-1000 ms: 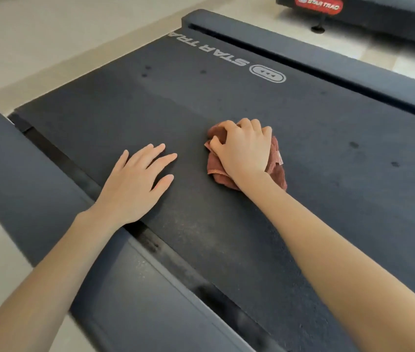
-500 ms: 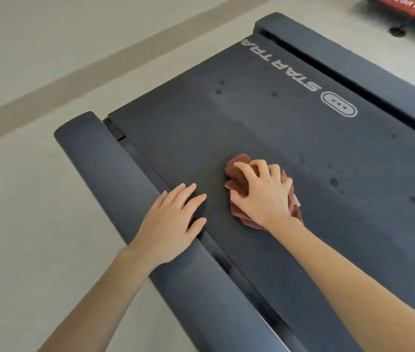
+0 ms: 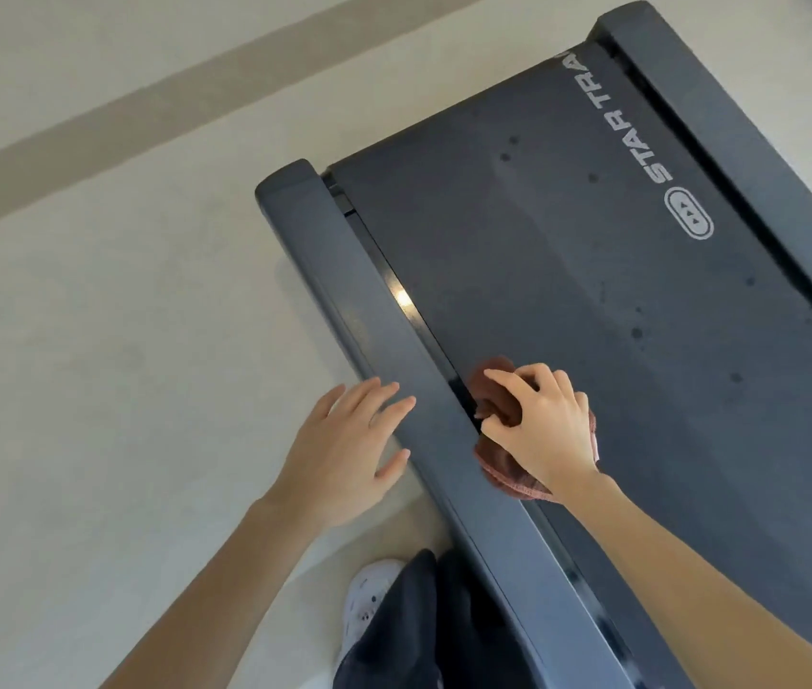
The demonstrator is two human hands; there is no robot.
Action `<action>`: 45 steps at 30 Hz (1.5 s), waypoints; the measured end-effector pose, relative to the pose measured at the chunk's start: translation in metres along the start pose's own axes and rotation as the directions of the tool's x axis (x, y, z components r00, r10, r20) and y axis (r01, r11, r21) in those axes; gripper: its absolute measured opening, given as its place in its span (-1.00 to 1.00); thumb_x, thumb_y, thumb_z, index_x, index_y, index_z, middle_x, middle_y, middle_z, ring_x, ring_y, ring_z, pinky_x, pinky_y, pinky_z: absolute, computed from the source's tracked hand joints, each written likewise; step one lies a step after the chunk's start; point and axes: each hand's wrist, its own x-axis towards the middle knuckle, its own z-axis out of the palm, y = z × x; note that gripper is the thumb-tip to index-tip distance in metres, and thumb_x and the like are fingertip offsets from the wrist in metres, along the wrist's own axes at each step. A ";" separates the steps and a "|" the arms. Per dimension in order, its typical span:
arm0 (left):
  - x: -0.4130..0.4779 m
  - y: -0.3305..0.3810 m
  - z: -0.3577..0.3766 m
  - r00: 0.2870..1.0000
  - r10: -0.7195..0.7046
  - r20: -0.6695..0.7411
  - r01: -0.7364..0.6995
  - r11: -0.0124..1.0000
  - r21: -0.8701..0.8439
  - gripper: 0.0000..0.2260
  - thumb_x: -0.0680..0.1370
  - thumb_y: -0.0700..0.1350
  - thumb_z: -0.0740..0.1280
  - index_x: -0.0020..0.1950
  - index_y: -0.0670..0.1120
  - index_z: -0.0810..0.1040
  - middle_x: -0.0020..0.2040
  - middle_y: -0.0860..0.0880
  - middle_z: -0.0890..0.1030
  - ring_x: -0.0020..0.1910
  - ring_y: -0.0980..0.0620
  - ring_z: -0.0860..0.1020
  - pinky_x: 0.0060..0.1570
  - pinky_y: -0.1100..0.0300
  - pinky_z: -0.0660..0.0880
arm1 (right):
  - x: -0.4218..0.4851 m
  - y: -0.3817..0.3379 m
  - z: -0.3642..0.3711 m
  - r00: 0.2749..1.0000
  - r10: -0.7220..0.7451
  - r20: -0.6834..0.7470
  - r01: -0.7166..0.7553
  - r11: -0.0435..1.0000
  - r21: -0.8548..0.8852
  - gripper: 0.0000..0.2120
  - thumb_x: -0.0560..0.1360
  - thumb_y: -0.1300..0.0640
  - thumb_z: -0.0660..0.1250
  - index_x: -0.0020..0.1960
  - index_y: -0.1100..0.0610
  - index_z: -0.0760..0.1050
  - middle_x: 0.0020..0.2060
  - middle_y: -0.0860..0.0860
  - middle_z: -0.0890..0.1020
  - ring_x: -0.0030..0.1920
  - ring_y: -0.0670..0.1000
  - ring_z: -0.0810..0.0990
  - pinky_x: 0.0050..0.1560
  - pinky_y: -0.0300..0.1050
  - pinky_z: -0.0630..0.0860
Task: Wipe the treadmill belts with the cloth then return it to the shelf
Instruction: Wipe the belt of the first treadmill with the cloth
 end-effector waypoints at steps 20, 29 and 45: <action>-0.158 -0.030 -0.238 0.995 -0.033 -0.096 0.050 0.982 0.182 -0.54 0.53 0.11 0.12 0.36 -0.06 0.43 0.29 -0.09 0.51 0.30 -0.11 0.45 0.31 -0.13 0.33 | -0.113 -0.217 -0.213 0.986 -0.088 -0.144 0.102 0.990 0.094 -0.61 0.33 -0.02 0.33 0.13 0.01 0.59 0.01 0.05 0.62 -0.03 0.19 0.54 -0.05 0.13 0.45; -0.203 -0.054 -0.390 0.976 0.140 -0.165 -0.089 0.954 0.287 -0.56 0.53 0.11 0.13 0.34 -0.04 0.44 0.30 -0.09 0.50 0.29 -0.10 0.43 0.33 -0.10 0.27 | -0.152 -0.324 -0.321 0.986 -0.032 -0.161 0.050 0.993 0.110 -0.60 0.35 0.07 0.45 0.18 -0.03 0.56 0.04 0.02 0.58 0.02 0.17 0.48 -0.02 0.06 0.35; -0.160 -0.084 -0.512 0.958 0.211 -0.194 -0.176 0.967 0.185 -0.58 0.56 0.05 0.08 0.36 -0.07 0.42 0.33 -0.09 0.47 0.34 -0.08 0.38 0.38 -0.09 0.22 | -0.131 -0.390 -0.420 0.890 0.379 -0.254 -0.248 0.869 0.428 -0.58 0.37 -0.01 0.38 0.23 -0.11 0.50 0.10 -0.05 0.55 0.07 0.10 0.41 0.13 0.11 0.38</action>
